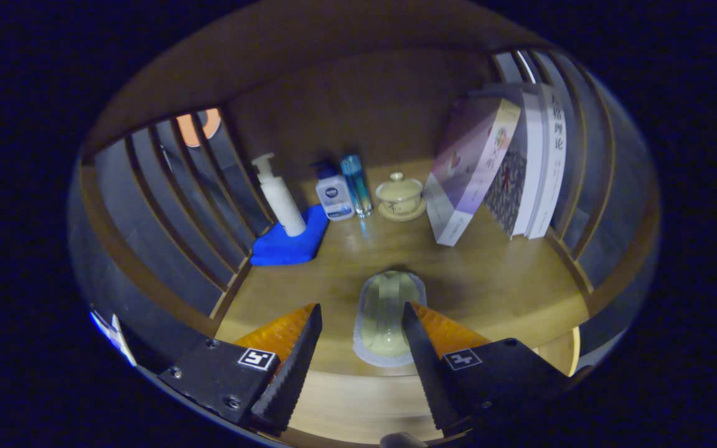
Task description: Pull open the drawer, take out the items inside it, and place them on the countertop above the cabinet.
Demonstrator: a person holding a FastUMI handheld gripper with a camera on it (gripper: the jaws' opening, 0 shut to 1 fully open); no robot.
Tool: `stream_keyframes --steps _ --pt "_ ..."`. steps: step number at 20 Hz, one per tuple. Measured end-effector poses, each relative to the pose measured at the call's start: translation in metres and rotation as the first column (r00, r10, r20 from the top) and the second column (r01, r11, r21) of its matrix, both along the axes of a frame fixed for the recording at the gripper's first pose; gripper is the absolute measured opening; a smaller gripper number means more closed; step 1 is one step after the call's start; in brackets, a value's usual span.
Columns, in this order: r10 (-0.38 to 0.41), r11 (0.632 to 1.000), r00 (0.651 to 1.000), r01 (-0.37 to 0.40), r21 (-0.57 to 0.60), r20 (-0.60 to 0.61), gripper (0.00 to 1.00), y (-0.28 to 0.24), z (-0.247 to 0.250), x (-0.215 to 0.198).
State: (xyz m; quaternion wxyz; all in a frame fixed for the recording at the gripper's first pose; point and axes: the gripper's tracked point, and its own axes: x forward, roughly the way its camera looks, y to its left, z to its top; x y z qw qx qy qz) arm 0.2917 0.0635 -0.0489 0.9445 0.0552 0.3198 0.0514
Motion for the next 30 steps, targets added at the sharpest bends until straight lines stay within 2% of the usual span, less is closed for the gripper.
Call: stream_keyframes --steps 2,4,11,15,20,22,30 --pt "0.003 0.999 0.996 0.000 -0.033 0.086 0.86 0.002 0.021 -0.018" --pt "0.027 0.998 0.986 -0.018 -0.052 0.165 0.97 0.009 0.038 -0.045" --pt "0.079 0.997 0.913 -0.070 -0.038 0.399 0.98 0.031 0.067 -0.145" --pt "0.042 0.999 0.882 -0.035 -0.023 0.470 0.98 0.022 0.052 -0.197" --pt "-0.019 0.997 0.832 0.060 -0.056 0.555 0.99 -0.002 0.031 -0.242" --pt "-0.049 0.993 0.829 0.100 -0.061 0.557 0.99 -0.011 0.015 -0.255" --pt "-0.095 0.985 0.869 0.151 -0.077 0.486 0.99 -0.038 -0.068 -0.280"
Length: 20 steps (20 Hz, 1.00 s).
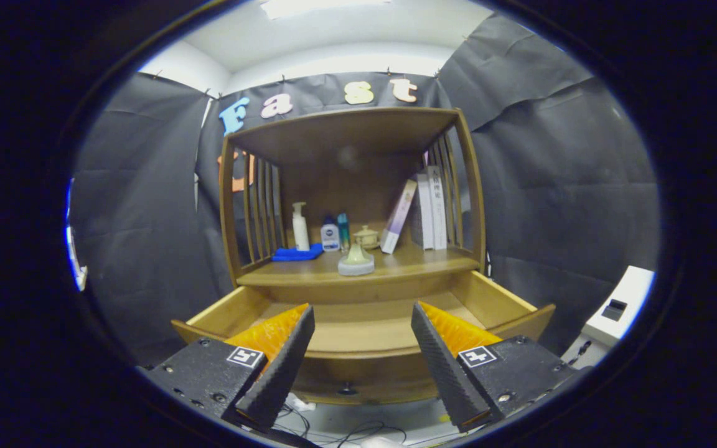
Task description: Pull open the drawer, take out the items inside it, and place them on the countertop above the cabinet.
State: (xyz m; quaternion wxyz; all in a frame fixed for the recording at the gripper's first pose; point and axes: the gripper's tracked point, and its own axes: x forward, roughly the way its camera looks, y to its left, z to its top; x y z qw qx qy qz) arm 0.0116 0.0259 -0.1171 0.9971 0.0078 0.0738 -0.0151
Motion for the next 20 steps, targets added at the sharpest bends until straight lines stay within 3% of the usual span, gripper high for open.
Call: stream_keyframes --steps 4,9,20 --pt "-0.024 0.999 0.999 0.022 -0.029 -0.047 0.99 -0.005 -0.038 -0.002" --pt "0.005 1.000 0.993 -0.004 0.009 -0.115 0.99 0.006 -0.073 -0.003" --pt "-0.034 0.999 0.989 0.029 -0.036 -0.145 0.99 0.007 -0.094 0.010"
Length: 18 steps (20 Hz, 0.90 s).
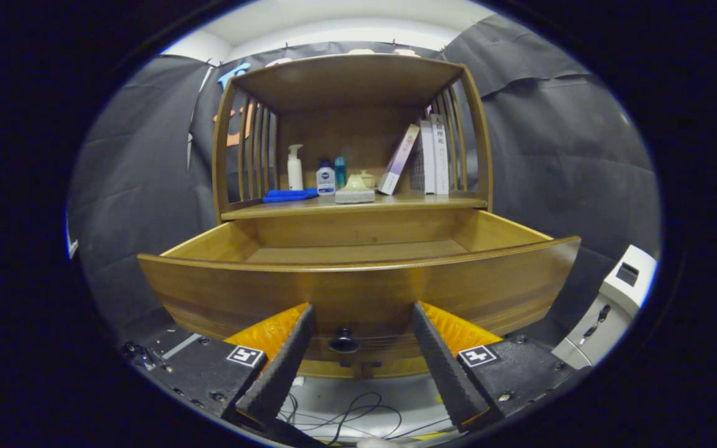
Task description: Pull open the drawer, take out the items inside it, and place them on the countertop above the cabinet.
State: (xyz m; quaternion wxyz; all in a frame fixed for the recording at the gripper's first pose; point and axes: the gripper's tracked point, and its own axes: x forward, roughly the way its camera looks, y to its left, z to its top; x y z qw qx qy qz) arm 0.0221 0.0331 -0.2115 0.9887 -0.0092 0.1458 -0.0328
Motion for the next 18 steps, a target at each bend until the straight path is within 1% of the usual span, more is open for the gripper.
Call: stream_keyframes --steps 4,8,11,18 --pt "0.005 1.000 1.000 -0.005 0.000 0.003 0.99 0.002 0.001 0.006" --pt "0.024 0.999 1.000 -0.024 0.043 -0.001 0.99 0.000 0.001 0.013" --pt "0.020 1.000 1.000 -0.020 0.018 0.013 0.99 0.001 0.003 0.016" --pt "0.015 1.000 1.000 -0.015 0.011 0.004 0.99 0.004 0.004 0.053"
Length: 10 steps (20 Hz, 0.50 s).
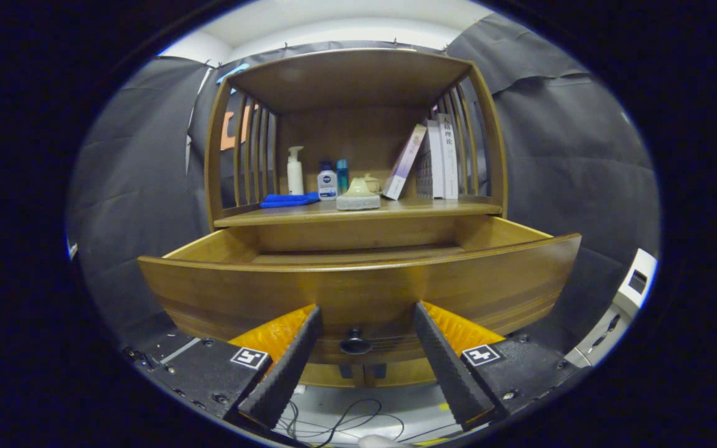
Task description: Pull open the drawer, take out the items inside it, and place them on the countertop above the cabinet.
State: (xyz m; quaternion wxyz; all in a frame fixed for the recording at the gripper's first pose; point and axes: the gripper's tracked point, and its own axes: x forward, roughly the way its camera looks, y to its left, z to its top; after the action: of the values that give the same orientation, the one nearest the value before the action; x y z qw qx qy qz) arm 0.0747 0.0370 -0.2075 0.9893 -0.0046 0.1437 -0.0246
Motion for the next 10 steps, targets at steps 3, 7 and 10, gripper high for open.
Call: stream_keyframes --steps 3,7,10 --pt "-0.010 1.000 1.000 0.010 0.020 0.008 0.99 0.002 0.002 0.026" --pt "-0.035 0.999 0.999 0.035 0.003 0.000 0.98 0.009 -0.002 0.060" --pt "-0.041 0.999 0.999 0.042 -0.027 0.011 0.99 0.012 -0.002 0.081"
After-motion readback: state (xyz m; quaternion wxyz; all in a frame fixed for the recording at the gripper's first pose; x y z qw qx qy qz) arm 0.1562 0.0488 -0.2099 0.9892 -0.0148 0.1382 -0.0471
